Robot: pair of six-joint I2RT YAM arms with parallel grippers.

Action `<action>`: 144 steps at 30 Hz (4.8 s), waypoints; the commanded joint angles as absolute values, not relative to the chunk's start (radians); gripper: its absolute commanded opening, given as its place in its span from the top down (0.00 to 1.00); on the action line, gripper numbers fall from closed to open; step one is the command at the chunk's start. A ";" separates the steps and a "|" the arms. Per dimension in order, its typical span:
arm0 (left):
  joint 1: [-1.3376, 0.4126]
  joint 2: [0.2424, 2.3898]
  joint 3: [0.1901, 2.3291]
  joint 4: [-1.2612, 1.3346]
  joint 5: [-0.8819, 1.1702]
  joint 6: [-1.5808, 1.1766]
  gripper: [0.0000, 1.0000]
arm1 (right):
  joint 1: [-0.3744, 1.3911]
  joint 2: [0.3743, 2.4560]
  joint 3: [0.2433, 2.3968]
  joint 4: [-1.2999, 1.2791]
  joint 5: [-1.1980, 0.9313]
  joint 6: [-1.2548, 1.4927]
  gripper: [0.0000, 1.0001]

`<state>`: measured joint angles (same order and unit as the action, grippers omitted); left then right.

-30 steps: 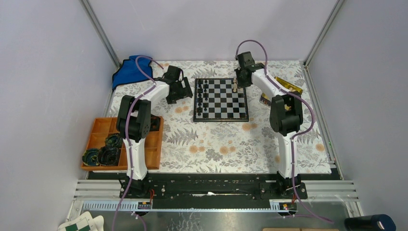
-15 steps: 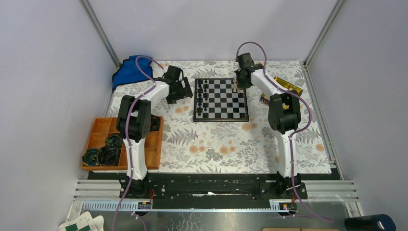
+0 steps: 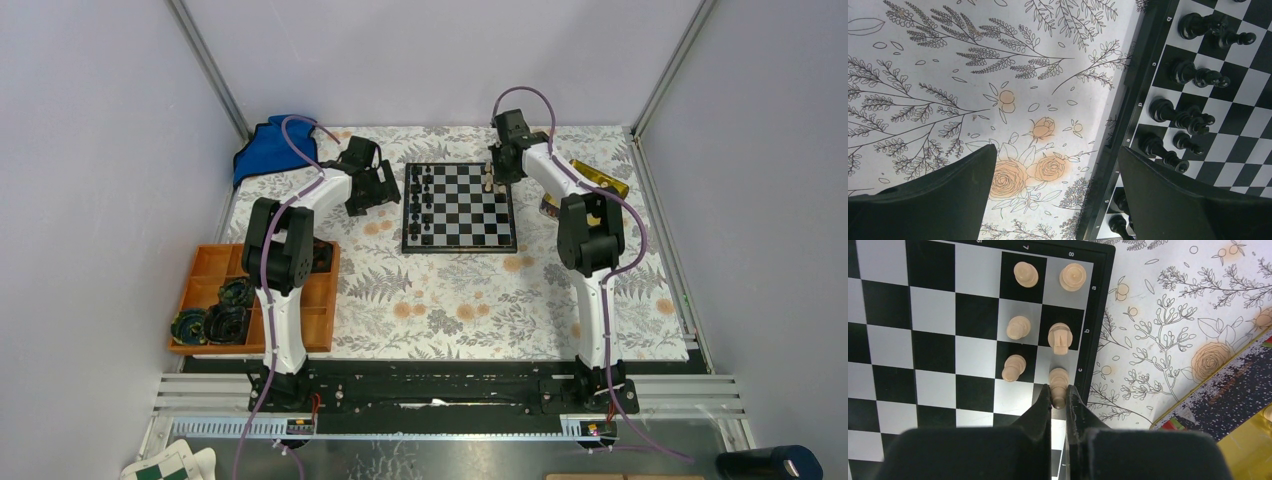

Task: Set up the chess pieces on the board
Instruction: Place the chess piece on the chessboard, then pick up the chess piece from the storage box.

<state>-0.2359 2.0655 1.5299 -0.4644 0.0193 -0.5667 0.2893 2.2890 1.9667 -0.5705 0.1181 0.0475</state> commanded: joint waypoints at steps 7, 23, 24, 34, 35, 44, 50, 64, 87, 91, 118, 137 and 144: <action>-0.236 2.077 1.529 -0.436 0.009 -0.565 0.01 | 0.282 2.312 2.026 -0.574 0.098 0.058 0.99; -0.236 2.087 1.544 -0.436 0.018 -0.563 0.01 | 0.277 2.327 2.051 -0.584 0.095 0.054 0.99; -0.236 2.087 1.543 -0.436 0.018 -0.562 0.01 | 0.278 2.329 2.053 -0.584 0.095 0.054 0.99; -0.234 2.089 1.543 -0.437 0.018 -0.563 0.01 | 0.278 2.340 2.058 -0.591 0.086 0.051 0.92; -0.235 2.090 1.542 -0.435 0.018 -0.564 0.01 | 0.278 2.340 2.056 -0.590 0.083 0.052 0.88; -0.235 2.092 1.541 -0.435 0.020 -0.566 0.01 | 0.277 2.319 2.033 -0.566 0.074 0.051 0.65; -0.235 2.089 1.537 -0.435 0.017 -0.564 0.01 | 0.277 2.296 2.045 -0.569 0.076 0.049 0.63; -0.238 2.081 1.548 -0.435 0.014 -0.573 0.01 | 0.210 2.008 1.888 -0.482 0.177 0.124 0.50; -0.220 2.099 1.574 -0.437 0.034 -0.579 0.01 | -0.059 1.959 1.576 -0.373 0.176 0.351 0.47; -0.216 2.104 1.576 -0.437 0.039 -0.580 0.01 | -0.067 2.007 1.609 -0.376 0.176 0.345 0.47; -0.192 2.177 1.638 -0.466 0.031 -0.568 0.01 | -0.107 2.216 1.839 -0.422 0.141 0.316 0.50; -0.176 2.206 1.644 -0.466 0.048 -0.575 0.01 | -0.107 2.249 1.864 -0.443 0.134 0.318 0.67; -0.168 2.212 1.647 -0.466 0.059 -0.578 0.01 | -0.107 2.244 1.862 -0.443 0.144 0.315 0.80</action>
